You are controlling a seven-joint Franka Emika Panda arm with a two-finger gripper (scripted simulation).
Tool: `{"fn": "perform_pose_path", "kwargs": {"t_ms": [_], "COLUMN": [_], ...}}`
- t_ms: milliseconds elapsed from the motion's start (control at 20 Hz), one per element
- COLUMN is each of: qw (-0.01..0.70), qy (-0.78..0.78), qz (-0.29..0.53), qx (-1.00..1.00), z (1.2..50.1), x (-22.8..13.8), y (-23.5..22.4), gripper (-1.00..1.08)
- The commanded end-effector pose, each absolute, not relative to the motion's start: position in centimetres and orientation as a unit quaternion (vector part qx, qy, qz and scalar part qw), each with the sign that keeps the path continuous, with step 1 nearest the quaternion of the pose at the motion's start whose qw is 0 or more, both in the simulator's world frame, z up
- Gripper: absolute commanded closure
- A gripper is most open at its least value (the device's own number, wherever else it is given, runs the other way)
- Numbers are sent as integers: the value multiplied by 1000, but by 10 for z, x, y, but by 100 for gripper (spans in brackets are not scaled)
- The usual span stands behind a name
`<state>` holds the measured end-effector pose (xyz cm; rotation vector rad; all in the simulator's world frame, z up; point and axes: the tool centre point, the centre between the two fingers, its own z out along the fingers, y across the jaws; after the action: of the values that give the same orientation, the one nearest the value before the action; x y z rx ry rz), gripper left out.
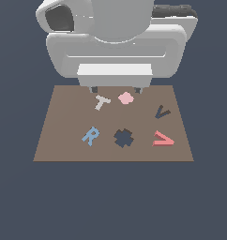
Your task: Insert a designated object into the corresponding slot on a board.
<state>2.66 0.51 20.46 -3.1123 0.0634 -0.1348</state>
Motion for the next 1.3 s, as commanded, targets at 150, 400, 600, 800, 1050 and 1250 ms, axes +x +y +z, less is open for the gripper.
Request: {"fn": "perform_pose_path", "kwargs": {"t_ms": [150, 400, 600, 800, 1050, 1250], "qw": [13, 13, 12, 12, 11, 10], "qy": [17, -5, -36, -83, -162, -243], "qz": [-43, -42, -40, -37, -32, -27], "qx": [-999, -999, -998, -996, -986, -970], "z": [204, 199, 191, 180, 162, 142], "x": [27, 33, 40, 50, 66, 79], "y": [6, 9, 14, 22, 38, 58], "gripper": [-92, -92, -92, -92, -92, -92]}}
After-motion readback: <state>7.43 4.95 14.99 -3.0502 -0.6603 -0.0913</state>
